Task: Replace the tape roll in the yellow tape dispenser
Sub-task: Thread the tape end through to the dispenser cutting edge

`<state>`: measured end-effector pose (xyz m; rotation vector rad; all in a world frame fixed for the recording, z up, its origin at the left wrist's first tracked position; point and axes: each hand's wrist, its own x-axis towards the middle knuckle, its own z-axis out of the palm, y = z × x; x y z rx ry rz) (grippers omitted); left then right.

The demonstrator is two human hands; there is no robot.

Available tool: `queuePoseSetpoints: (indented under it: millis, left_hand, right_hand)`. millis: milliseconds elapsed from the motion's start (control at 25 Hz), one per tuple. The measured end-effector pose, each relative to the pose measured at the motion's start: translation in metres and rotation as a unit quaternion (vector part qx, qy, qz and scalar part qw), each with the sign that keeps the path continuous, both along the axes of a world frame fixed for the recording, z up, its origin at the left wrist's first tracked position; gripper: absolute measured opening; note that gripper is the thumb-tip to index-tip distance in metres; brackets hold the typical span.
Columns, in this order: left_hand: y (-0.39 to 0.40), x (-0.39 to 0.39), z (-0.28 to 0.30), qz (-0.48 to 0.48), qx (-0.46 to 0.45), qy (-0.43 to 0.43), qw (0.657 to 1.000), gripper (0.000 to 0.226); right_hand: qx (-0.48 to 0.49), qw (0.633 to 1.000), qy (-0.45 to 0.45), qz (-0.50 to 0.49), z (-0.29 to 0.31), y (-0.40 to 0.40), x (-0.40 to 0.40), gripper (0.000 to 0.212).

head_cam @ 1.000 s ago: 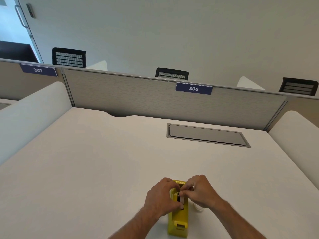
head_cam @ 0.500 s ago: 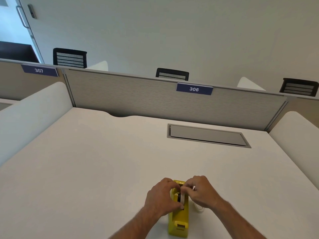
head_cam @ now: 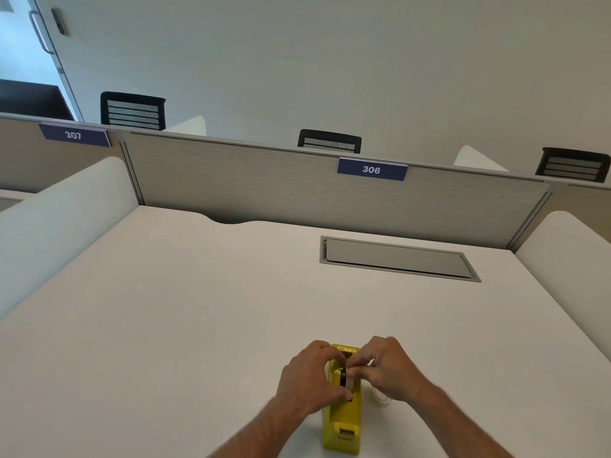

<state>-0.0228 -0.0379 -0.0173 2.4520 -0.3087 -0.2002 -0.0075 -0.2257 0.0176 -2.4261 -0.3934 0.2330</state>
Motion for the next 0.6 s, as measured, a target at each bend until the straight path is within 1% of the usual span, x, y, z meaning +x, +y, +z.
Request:
queuePoseSetpoints:
  millis: [200, 320, 440, 600]
  left_hand:
    - [0.0030, 0.0007, -0.0004, -0.011, -0.025, 0.029, 0.999, 0.068]
    - [0.0040, 0.0021, 0.0016, -0.015, -0.044, 0.046, 0.998, 0.064]
    - [0.0030, 0.0022, 0.0031, -0.011, -0.044, 0.046, 0.998, 0.060]
    - [0.0031, 0.0029, 0.0032, -0.010, -0.038, 0.042, 0.998, 0.062]
  right_hand:
    - [-0.023, 0.998, -0.056, -0.006, -0.0088, -0.0006, -0.0058, 0.013]
    - [-0.039, 0.996, -0.077, -0.009, -0.0103, -0.0001, -0.0059, 0.008]
    - [-0.058, 0.994, -0.097, 0.002, -0.0102, 0.0009, -0.0049, 0.007]
    - [-0.069, 0.990, -0.120, 0.012, -0.0113, 0.0023, -0.0048, 0.007]
